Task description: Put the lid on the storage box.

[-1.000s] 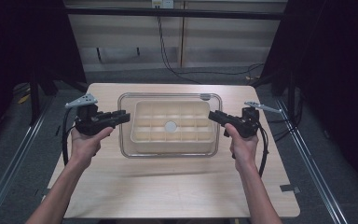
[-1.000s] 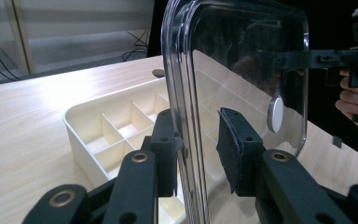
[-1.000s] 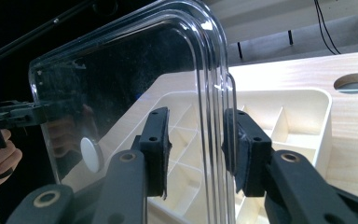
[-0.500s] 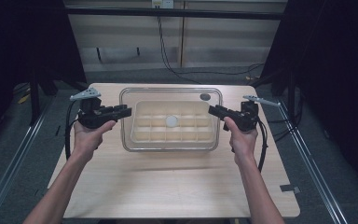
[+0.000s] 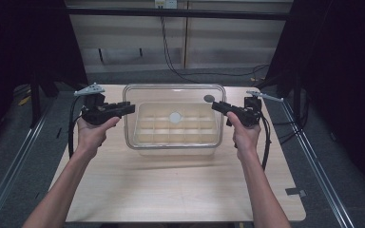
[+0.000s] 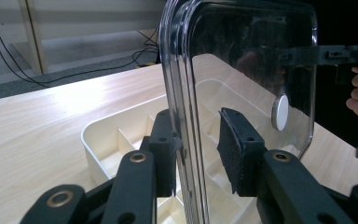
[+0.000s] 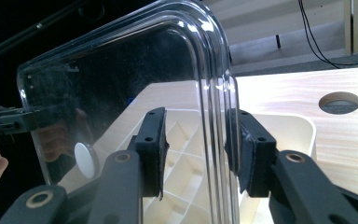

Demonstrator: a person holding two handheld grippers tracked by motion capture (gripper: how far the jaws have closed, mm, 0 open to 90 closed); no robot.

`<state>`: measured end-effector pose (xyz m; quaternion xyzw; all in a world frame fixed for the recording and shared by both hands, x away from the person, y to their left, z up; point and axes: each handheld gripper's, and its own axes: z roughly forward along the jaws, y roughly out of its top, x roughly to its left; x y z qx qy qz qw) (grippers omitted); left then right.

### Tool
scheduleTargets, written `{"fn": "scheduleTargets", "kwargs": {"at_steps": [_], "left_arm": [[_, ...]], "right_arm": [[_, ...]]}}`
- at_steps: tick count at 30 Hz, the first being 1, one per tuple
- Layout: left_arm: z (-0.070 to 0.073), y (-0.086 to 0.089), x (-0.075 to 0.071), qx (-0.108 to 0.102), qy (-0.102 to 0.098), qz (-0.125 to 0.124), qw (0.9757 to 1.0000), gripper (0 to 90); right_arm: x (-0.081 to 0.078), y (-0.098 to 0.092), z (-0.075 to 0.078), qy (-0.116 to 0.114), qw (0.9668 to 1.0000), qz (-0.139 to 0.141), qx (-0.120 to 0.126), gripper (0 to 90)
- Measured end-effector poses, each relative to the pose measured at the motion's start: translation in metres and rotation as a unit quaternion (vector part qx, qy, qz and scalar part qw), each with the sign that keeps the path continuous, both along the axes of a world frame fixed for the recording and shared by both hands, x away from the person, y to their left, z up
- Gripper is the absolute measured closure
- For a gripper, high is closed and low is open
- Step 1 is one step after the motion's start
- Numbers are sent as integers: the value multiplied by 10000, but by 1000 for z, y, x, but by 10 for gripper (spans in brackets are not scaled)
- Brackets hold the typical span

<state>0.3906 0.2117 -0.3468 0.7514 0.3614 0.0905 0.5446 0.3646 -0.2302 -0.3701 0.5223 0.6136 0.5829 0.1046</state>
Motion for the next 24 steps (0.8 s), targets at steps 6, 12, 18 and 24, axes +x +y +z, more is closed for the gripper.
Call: {"fn": "scheduleTargets", "kwargs": {"at_steps": [6, 12, 18, 24], "left_arm": [[-6, -2, 10, 10, 108, 78, 9999, 673], [-8, -4, 16, 52, 108, 100, 9999, 670], [-15, -5, 23, 20, 221, 113, 9997, 663], [-19, -8, 28, 70, 253, 156, 9995, 652]], "right_arm": [[6, 0, -3, 36, 10000, -47, -26, 590], [15, 0, -7, 91, 9999, -90, -4, 588], [18, -1, -11, 133, 9999, -100, -24, 590], [21, -2, -13, 192, 9997, -118, -66, 592]]}}
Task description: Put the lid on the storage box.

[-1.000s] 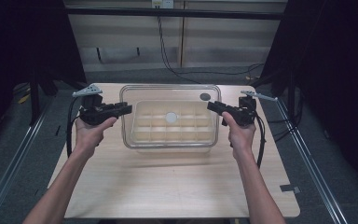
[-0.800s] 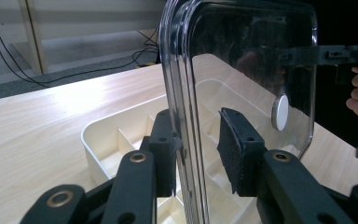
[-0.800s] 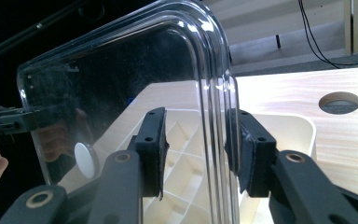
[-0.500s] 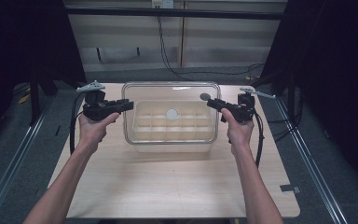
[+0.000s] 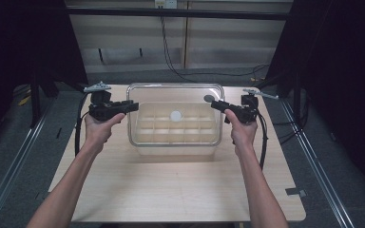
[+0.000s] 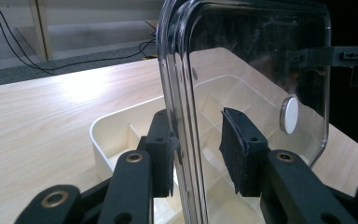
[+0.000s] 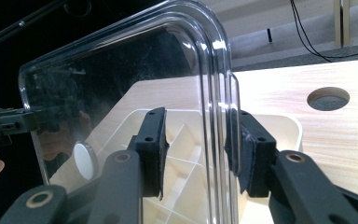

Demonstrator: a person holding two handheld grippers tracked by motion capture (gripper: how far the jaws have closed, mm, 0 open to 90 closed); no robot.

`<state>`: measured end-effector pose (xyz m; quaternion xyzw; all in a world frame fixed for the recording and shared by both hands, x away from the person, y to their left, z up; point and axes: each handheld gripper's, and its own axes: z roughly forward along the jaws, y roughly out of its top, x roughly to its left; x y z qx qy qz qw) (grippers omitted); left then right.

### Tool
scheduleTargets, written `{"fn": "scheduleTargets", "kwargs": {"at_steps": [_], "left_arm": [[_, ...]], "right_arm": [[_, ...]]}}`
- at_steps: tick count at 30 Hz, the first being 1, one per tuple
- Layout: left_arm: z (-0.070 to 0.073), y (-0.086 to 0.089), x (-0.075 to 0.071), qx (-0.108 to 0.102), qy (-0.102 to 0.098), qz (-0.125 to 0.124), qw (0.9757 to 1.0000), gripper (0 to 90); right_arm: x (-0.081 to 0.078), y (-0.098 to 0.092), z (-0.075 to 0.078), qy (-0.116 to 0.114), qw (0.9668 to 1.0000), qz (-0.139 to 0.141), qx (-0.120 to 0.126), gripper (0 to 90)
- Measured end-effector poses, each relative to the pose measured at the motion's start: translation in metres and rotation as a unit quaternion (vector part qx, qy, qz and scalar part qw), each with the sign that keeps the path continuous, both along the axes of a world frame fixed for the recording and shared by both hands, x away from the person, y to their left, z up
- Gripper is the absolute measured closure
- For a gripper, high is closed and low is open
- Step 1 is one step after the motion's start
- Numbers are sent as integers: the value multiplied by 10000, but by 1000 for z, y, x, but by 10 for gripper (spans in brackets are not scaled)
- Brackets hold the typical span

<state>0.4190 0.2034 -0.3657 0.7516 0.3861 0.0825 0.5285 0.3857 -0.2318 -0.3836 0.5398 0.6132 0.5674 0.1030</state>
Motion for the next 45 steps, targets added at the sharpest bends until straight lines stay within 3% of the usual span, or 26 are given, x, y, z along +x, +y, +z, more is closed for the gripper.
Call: {"fn": "scheduleTargets", "kwargs": {"at_steps": [3, 15, 29, 33, 37, 45], "left_arm": [[-2, -5, 6, 95, 9, 42, 9999, 629], [-15, -5, 18, -12, 184, 77, 9998, 609], [-34, -4, 35, -139, 443, 222, 9987, 595], [-42, -3, 40, 18, 513, 290, 9983, 586], [-48, -3, 40, -6, 569, 312, 9979, 579], [-59, -6, 42, 197, 763, 142, 9968, 506]], "right_arm": [[4, -2, -3, 30, 10000, -11, 7, 594], [15, -2, -13, 104, 9999, -103, 42, 589], [32, 5, -26, 338, 9990, -181, -243, 532], [38, 9, -32, 440, 9977, -223, -467, 493], [41, 11, -37, 537, 9970, -260, -494, 480], [45, 14, -45, 625, 9951, -270, -711, 436]]}}
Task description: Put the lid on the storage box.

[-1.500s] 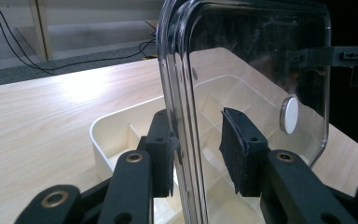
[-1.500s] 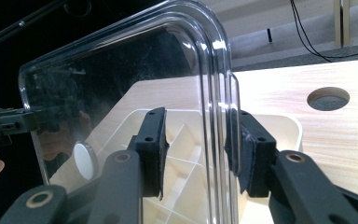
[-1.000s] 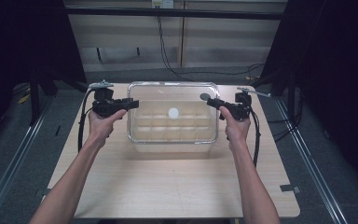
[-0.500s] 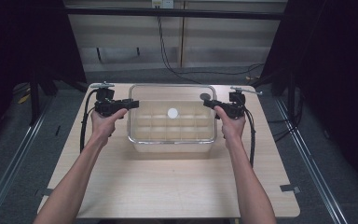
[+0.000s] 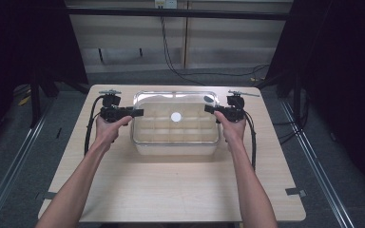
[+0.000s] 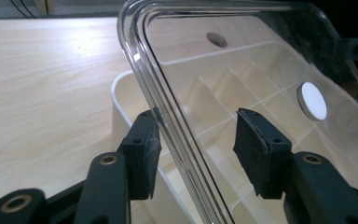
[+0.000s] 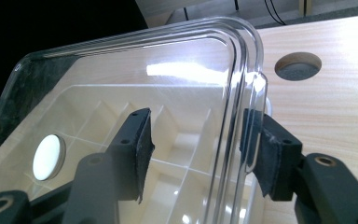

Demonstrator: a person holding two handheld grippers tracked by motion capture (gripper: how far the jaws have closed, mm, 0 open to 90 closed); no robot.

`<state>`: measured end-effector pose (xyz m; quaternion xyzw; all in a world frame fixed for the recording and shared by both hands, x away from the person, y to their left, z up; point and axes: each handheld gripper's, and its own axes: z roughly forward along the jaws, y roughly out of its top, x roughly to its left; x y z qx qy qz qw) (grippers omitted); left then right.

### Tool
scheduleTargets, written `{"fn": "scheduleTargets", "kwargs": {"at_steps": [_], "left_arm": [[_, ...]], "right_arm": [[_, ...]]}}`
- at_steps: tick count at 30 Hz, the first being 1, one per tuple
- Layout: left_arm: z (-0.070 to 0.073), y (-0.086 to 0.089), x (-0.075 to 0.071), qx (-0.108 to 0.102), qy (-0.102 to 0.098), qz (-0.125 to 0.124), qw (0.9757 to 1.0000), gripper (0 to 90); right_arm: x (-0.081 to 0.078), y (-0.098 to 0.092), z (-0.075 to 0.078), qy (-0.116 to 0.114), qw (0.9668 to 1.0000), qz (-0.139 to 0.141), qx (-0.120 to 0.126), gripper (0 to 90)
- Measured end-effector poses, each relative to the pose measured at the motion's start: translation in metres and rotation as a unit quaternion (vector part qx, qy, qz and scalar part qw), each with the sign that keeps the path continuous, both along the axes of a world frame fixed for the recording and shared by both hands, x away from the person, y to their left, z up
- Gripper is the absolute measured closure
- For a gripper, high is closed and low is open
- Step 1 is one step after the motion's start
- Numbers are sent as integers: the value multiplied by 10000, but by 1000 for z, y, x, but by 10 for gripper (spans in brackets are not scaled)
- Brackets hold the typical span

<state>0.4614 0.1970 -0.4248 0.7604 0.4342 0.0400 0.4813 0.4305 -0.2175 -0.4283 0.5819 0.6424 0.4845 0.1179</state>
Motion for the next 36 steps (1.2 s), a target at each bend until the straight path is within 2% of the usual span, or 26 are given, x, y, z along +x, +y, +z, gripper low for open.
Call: {"fn": "scheduleTargets", "kwargs": {"at_steps": [8, 9, 13, 17, 19, 22, 24, 27, 36], "left_arm": [[-4, -1, 1, 55, 50, -3, 10000, 496], [-4, -1, 1, 66, 60, 3, 10000, 487], [-8, 0, 1, 82, 75, -52, 9999, 480], [-10, 1, 2, 109, 104, -79, 9999, 479], [-11, 1, 1, 181, 110, -92, 9997, 480], [-16, 1, 0, 153, 120, -63, 9998, 481], [-17, 2, 0, 162, 160, -59, 9997, 480], [-19, 2, 0, 181, 188, -59, 9996, 479], [-25, 2, 1, 92, 325, -19, 9994, 457]], "right_arm": [[3, 2, -7, 107, 9999, -43, -44, 410], [3, 4, -8, 101, 9998, -95, -121, 403], [4, 5, -11, 183, 9996, -121, -169, 392], [4, 6, -14, 151, 9995, -120, -230, 387], [3, 7, -13, 151, 9991, -147, -366, 377], [2, 7, -13, 154, 9986, -158, -471, 368], [3, 8, -15, 252, 9982, -174, -513, 363], [4, 8, -22, 335, 9981, -217, -475, 357], [5, 8, -26, 483, 9977, -200, -422, 355]]}}
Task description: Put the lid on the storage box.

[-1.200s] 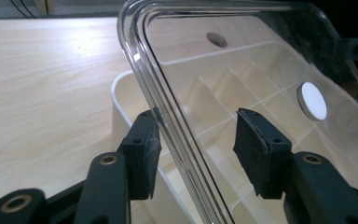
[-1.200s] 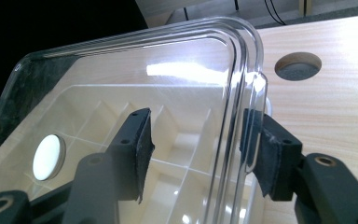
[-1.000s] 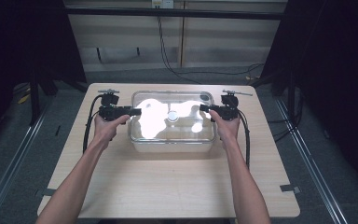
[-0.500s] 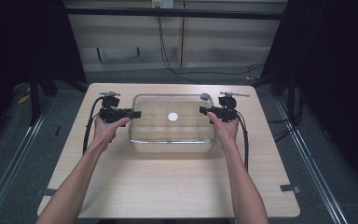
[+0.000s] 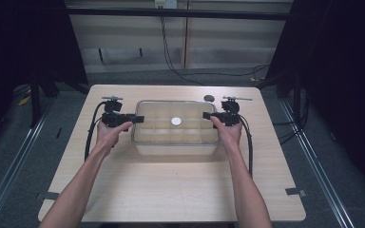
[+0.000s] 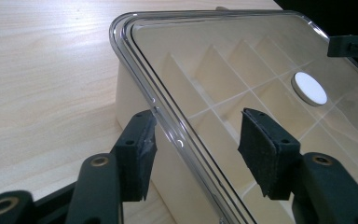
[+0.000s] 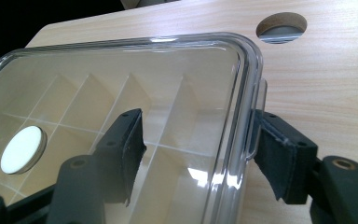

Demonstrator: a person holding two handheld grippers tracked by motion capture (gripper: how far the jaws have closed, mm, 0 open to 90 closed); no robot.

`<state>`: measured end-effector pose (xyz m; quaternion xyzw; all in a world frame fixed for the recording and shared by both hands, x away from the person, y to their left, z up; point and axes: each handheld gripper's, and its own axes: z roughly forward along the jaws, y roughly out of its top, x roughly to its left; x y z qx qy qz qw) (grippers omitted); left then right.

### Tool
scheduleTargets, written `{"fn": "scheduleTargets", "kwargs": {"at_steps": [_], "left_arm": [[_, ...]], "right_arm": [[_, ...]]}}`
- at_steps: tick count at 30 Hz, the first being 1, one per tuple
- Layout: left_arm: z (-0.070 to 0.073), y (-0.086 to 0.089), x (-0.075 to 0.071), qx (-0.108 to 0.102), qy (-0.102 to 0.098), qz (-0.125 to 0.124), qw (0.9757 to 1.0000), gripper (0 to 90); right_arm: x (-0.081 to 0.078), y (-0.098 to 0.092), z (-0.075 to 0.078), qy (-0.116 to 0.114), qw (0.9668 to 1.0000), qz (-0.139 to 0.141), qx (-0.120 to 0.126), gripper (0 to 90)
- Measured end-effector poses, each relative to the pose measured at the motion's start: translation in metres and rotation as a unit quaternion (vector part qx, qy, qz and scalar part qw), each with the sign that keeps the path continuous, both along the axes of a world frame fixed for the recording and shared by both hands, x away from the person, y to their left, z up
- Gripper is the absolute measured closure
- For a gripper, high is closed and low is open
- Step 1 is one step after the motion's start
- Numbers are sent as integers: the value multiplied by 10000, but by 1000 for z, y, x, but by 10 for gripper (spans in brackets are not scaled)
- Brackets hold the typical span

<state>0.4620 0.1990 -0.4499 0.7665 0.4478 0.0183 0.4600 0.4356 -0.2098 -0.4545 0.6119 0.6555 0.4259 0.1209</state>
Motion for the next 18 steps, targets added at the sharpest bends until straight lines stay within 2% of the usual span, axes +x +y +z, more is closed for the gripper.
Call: {"fn": "scheduleTargets", "kwargs": {"at_steps": [4, 7, 10, 13, 18], "left_arm": [[0, 0, 0, -1, 42, -4, 10000, 449], [1, -2, -2, 95, -76, 58, 9999, 426], [1, -2, -3, 143, -113, 64, 9998, 426], [1, -4, -4, 89, 24, 66, 9999, 433], [2, -4, -7, 142, -20, 55, 9999, 418]], "right_arm": [[-1, 0, 0, -20, 10000, -19, 12, 356], [-3, 1, 1, -38, 10000, -23, -85, 358], [-4, 0, 2, -60, 9999, -9, -117, 364], [-6, -1, 3, -72, 9998, 9, -157, 381], [-11, -3, 5, -63, 9998, 45, -167, 382]]}}
